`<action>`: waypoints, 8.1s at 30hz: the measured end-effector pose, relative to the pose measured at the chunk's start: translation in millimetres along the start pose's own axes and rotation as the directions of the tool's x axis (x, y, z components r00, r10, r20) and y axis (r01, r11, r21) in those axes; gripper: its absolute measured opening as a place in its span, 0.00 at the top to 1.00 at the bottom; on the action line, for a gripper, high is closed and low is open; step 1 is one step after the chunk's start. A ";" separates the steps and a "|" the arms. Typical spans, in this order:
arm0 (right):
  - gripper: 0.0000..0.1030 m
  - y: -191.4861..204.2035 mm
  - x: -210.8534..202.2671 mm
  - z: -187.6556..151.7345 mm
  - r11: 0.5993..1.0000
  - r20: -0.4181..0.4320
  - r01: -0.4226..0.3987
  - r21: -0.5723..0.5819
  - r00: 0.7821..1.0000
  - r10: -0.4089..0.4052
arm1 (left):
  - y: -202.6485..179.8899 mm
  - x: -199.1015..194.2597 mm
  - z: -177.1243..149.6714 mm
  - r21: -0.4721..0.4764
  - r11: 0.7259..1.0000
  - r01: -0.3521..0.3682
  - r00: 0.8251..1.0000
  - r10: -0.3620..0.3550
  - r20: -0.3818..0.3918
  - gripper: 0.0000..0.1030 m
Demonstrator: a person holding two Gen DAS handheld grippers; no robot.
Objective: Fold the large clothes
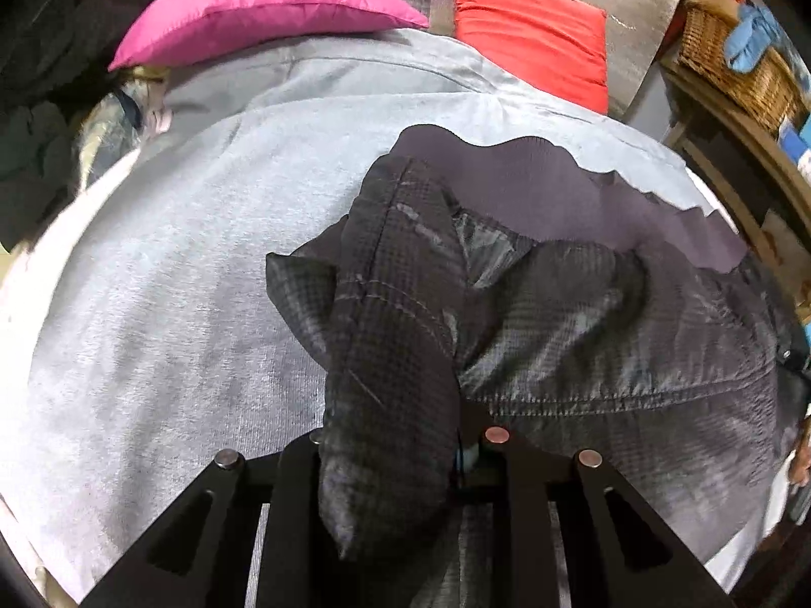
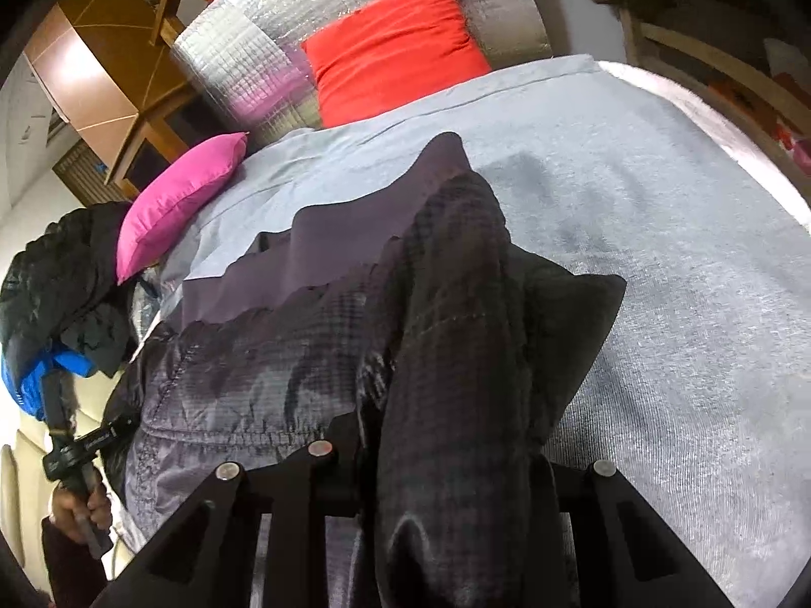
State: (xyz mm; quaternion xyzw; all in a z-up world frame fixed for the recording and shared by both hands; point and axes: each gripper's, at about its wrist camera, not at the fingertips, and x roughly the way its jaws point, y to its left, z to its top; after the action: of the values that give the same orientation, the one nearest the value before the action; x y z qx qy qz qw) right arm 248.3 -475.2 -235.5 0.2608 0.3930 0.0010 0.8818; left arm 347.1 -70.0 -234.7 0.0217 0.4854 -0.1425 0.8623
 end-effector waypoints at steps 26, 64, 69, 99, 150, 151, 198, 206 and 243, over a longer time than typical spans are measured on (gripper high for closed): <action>0.71 9.6 -3.1 -6.2 0.997 0.035 0.077 -0.002 0.996 -0.077 | -10.2 -9.0 -15.3 0.052 0.996 -0.067 0.997 0.065 0.041 0.76; 0.71 83.2 -27.5 20.9 0.994 0.185 -0.011 -0.112 0.982 0.032 | 7.6 -50.5 28.4 0.019 0.999 -0.032 0.990 0.029 0.139 0.79; 0.71 77.2 -14.8 15.7 0.996 0.173 -0.019 -0.085 0.984 0.033 | 10.1 -28.8 24.9 0.027 0.996 -0.090 0.993 0.087 0.085 0.78; 0.39 -21.9 19.1 7.8 0.948 0.009 -0.191 0.254 0.981 0.196 | 55.7 17.7 13.9 -0.074 0.997 -0.032 0.998 0.028 -0.055 0.33; 0.37 -54.8 -25.7 5.6 0.916 -0.007 -0.214 0.340 0.973 0.230 | 60.5 -24.5 4.2 -0.133 0.989 -0.071 0.997 0.070 -0.008 0.23; 0.37 -64.5 -43.8 2.4 0.915 0.015 -0.208 0.347 0.976 0.217 | 63.6 -36.4 1.3 -0.141 0.987 -0.081 0.996 0.084 0.010 0.23; 0.30 267.8 -351.4 -232.8 0.922 0.508 0.331 -0.202 0.840 -0.191 | -77.9 -428.1 -190.5 -0.028 0.951 -0.308 0.740 0.258 0.621 0.07; 0.30 275.6 -364.2 -238.2 0.925 0.518 0.329 -0.190 0.834 -0.191 | -85.5 -445.3 -204.7 -0.004 0.948 -0.317 0.721 0.244 0.648 0.07; 0.30 283.4 -384.6 -253.9 0.920 0.537 0.345 -0.184 0.820 -0.199 | -83.0 -472.6 -221.4 -0.013 0.951 -0.310 0.681 0.232 0.695 0.07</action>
State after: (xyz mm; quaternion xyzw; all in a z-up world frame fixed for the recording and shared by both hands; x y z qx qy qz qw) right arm -136.0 -193.4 20.6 0.0683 0.1761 -0.1406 0.9719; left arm -89.7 -4.4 55.4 0.0841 0.1134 -0.0364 0.9893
